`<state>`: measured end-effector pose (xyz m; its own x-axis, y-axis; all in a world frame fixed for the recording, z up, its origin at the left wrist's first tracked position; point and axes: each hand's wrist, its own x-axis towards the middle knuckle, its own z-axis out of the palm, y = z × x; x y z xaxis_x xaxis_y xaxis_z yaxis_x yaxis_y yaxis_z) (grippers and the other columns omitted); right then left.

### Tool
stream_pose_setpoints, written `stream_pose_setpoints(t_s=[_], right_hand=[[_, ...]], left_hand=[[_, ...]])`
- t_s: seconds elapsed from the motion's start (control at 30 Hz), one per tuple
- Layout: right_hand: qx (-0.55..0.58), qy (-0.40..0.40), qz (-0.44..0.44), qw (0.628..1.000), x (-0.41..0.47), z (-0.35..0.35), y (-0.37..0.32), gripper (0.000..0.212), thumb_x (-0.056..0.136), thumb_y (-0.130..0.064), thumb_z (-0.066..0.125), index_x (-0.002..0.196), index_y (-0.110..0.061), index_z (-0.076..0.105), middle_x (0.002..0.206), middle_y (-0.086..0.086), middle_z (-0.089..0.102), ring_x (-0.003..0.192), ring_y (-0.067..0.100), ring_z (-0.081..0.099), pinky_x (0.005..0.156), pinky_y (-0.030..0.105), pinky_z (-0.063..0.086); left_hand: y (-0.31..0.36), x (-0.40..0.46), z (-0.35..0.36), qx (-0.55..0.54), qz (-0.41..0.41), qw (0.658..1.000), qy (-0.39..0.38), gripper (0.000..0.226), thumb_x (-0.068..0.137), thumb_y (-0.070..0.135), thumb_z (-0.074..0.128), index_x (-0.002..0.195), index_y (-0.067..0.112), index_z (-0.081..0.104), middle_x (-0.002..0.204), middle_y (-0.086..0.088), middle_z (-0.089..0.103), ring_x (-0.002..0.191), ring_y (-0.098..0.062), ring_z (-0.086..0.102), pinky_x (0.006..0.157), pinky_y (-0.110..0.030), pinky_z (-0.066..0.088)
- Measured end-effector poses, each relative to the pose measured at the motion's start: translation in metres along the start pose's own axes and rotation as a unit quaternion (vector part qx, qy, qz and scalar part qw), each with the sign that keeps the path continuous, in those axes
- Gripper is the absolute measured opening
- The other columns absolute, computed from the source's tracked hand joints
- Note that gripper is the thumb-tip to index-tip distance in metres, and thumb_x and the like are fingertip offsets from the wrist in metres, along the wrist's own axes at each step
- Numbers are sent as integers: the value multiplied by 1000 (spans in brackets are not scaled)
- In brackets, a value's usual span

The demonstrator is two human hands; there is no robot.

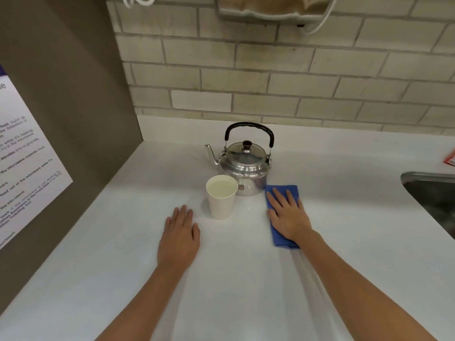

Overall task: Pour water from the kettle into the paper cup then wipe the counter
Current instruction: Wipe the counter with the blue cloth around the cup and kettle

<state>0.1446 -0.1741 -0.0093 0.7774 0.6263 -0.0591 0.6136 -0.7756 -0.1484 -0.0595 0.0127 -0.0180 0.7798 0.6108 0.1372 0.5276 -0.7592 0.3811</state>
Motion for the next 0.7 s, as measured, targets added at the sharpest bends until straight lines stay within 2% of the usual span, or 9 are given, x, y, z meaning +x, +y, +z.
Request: stream_pose_setpoints(t_s=[0.17,0.27,0.33,0.4,0.57,0.63,0.7], right_hand=[[-21,20,-61,998,-31,8,25,54,99,-37,30,150,-34,11,160,-12,7,147,19,3,119,37,9],[-4,16,4,1000,-24,2,36,55,99,-37,29,150,-32,10,160,-9,6,148,19,2,120,38,9],[-3,9,38,999,-21,2,22,57,99,-39,27,151,-29,7,161,-8,4,147,21,0,119,41,8],[-4,1,36,999,-24,6,-5,59,98,-40,26,151,-28,4,161,-7,2,147,23,-2,119,43,7],[0,-4,-100,995,-62,20,-58,58,97,-39,26,150,-33,4,160,-13,0,147,19,-4,119,41,1],[8,-3,-146,989,-83,23,-47,56,97,-37,27,149,-38,5,157,-21,-3,147,12,-6,118,35,-2],[5,-9,-147,989,-91,18,-21,56,98,-35,29,148,-41,5,153,-25,-6,146,8,-7,118,31,-2]], left_hand=[[-1,-1,-2,-8,3,1000,-5,48,97,24,25,143,11,21,156,-5,13,145,-18,6,118,-32,3],[-3,-1,-5,-22,12,999,-22,47,98,23,24,143,11,21,157,-5,11,145,-17,5,118,-31,2],[-6,-1,-8,-37,18,999,-33,47,98,22,25,143,10,22,157,-6,12,145,-17,5,118,-30,1],[-7,-2,-10,-47,22,998,-39,47,98,22,25,143,9,22,156,-6,12,145,-17,5,118,-29,0],[-7,-3,-10,-44,29,998,-34,46,98,21,25,142,7,23,156,-9,12,145,-18,6,118,-30,1],[-8,-3,-11,-45,33,998,-37,46,98,20,25,142,7,23,156,-9,12,145,-18,7,117,-30,1],[-9,-2,-12,-49,38,997,-44,46,98,20,25,142,7,23,156,-9,12,145,-19,7,118,-30,2]])
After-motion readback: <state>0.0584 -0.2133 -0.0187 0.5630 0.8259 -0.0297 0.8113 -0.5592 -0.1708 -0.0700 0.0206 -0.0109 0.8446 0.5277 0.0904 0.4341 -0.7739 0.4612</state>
